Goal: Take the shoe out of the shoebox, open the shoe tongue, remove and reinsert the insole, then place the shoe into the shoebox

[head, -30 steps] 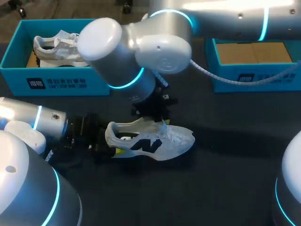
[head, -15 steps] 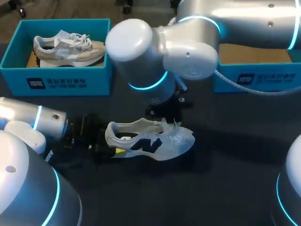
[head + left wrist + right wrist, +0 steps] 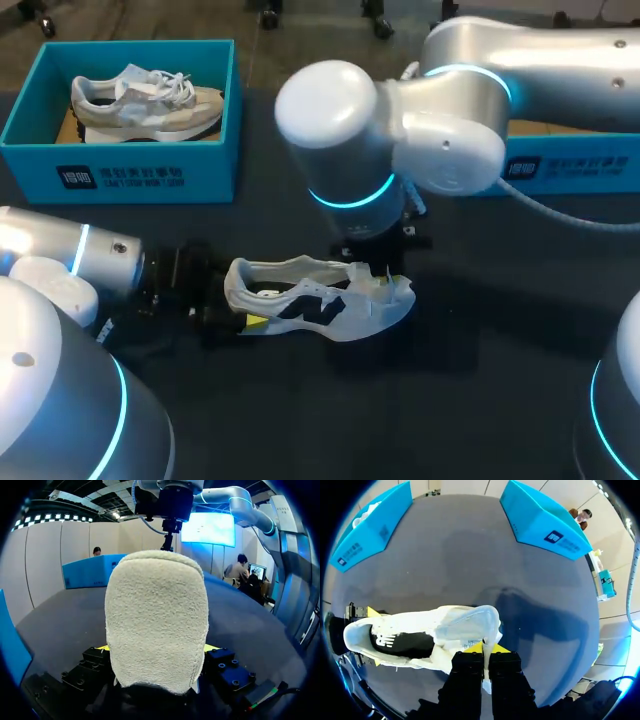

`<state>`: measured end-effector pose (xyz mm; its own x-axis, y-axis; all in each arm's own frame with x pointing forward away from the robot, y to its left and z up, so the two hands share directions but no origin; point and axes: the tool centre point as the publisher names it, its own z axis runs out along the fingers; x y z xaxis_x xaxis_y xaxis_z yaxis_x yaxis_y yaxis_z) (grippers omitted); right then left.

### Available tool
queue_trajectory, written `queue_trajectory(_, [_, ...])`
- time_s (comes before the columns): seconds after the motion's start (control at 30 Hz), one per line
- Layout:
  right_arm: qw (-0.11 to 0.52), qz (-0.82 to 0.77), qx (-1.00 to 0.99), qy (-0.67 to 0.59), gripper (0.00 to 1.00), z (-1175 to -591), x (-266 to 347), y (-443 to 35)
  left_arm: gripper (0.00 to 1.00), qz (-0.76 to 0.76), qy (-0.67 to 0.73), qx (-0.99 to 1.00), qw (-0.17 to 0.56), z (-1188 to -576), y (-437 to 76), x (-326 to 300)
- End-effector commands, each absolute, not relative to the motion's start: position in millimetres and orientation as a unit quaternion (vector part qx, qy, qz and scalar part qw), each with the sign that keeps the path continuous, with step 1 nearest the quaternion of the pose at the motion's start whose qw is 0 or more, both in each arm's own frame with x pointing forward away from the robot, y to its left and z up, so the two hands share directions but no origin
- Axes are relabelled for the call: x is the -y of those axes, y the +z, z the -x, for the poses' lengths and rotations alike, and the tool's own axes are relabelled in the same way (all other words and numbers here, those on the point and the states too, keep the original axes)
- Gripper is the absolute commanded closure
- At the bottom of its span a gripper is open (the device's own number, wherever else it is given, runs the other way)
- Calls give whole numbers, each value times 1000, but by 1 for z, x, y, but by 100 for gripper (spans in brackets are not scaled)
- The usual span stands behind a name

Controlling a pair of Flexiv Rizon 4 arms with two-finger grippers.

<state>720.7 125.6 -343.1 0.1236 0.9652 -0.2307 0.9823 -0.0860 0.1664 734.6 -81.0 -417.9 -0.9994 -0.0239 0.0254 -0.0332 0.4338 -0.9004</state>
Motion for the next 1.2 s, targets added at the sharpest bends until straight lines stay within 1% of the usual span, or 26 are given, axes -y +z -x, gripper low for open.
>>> queue_trajectory(0.03, [129, -783, -608, 2, 97, -714, -115, -353, 100, -18, 532, 846, 3, -734, -421, 82])
queue_trajectory(0.13, [124, -783, -609, 7, 91, -715, -113, -358, 100, -18, 532, 846, 3, -734, -421, 82])
queue_trajectory(0.23, [119, -782, -611, 11, 90, -715, -111, -365, 100, -18, 532, 846, 3, -734, -421, 82])
queue_trajectory(0.33, [114, -782, -613, 14, 80, -717, -111, -370, 100, -18, 532, 846, 3, -734, -421, 82])
queue_trajectory(0.4, [112, -781, -614, 15, 77, -718, -111, -372, 100, -18, 532, 846, 3, -734, -421, 82])
queue_trajectory(0.73, [98, -781, -616, 19, 67, -722, -109, -384, 100, -18, 532, 846, 3, -734, -421, 82])
queue_trajectory(0.8, [95, -781, -616, 18, 64, -722, -110, -385, 100, -18, 532, 846, 3, -734, -421, 82])
queue_trajectory(0.83, [93, -782, -616, 17, 60, -722, -110, -386, 100, -18, 532, 846, 3, -734, -421, 82])
queue_trajectory(1.07, [83, -782, -618, 16, 51, -721, -111, -391, 100, -18, 532, 846, 3, -734, -421, 82])
queue_trajectory(1.13, [82, -781, -619, 14, 44, -721, -111, -391, 100, -18, 532, 846, 3, -734, -421, 82])
queue_trajectory(1.2, [84, -782, -617, 11, 39, -721, -110, -390, 100, -18, 532, 846, 3, -734, -421, 82])
